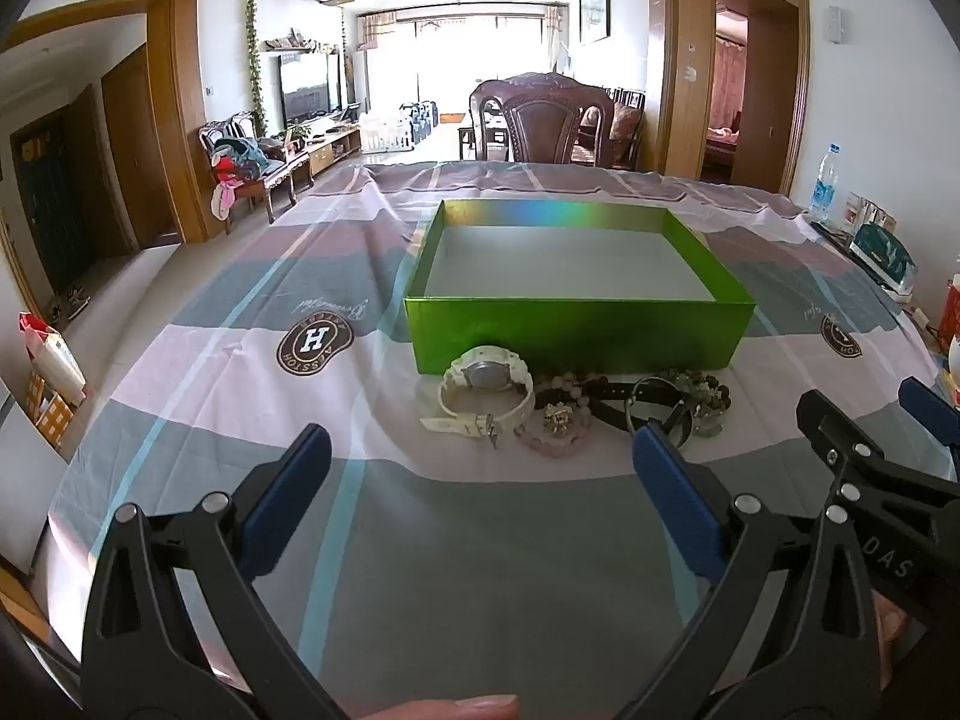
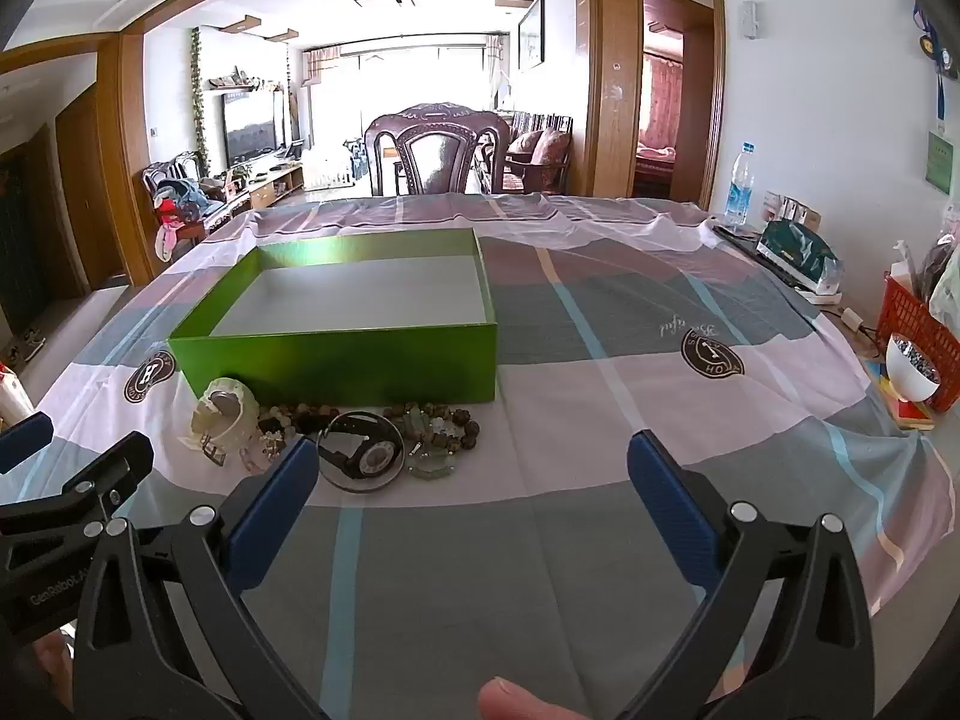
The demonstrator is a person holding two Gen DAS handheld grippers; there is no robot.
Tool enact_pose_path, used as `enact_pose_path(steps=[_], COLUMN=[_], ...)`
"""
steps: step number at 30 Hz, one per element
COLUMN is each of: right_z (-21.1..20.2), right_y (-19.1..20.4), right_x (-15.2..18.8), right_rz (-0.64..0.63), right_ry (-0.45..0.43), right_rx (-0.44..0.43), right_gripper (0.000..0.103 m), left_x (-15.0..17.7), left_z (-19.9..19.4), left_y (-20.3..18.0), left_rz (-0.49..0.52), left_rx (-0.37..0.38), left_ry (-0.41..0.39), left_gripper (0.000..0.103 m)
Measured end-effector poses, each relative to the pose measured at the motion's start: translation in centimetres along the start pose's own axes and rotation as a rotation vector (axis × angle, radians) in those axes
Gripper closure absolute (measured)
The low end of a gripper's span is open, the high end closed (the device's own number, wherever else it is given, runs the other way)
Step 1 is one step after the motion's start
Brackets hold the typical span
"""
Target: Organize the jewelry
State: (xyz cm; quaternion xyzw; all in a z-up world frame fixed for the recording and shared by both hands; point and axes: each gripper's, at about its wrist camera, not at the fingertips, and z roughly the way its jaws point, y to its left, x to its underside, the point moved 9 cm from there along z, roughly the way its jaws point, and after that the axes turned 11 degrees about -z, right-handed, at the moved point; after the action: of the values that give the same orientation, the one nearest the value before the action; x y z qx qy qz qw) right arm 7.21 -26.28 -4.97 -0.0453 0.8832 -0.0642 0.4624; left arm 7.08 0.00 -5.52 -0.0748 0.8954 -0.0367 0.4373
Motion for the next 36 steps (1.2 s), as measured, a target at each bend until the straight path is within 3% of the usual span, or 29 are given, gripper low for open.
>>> enact_pose_path(steps=[36], right_z=[0.05], right_y=[0.26], right_x=[-0.15], right_rz=[-0.007], right_ry=[0.005], right_rx=[0.002], right_gripper=[0.002], left_x=[0.05], left_z=[0.05], left_y=[-0.06], left_rz=[-0.003], left_rx=[0.001], left_ry=[0.003], left_gripper=[0.004])
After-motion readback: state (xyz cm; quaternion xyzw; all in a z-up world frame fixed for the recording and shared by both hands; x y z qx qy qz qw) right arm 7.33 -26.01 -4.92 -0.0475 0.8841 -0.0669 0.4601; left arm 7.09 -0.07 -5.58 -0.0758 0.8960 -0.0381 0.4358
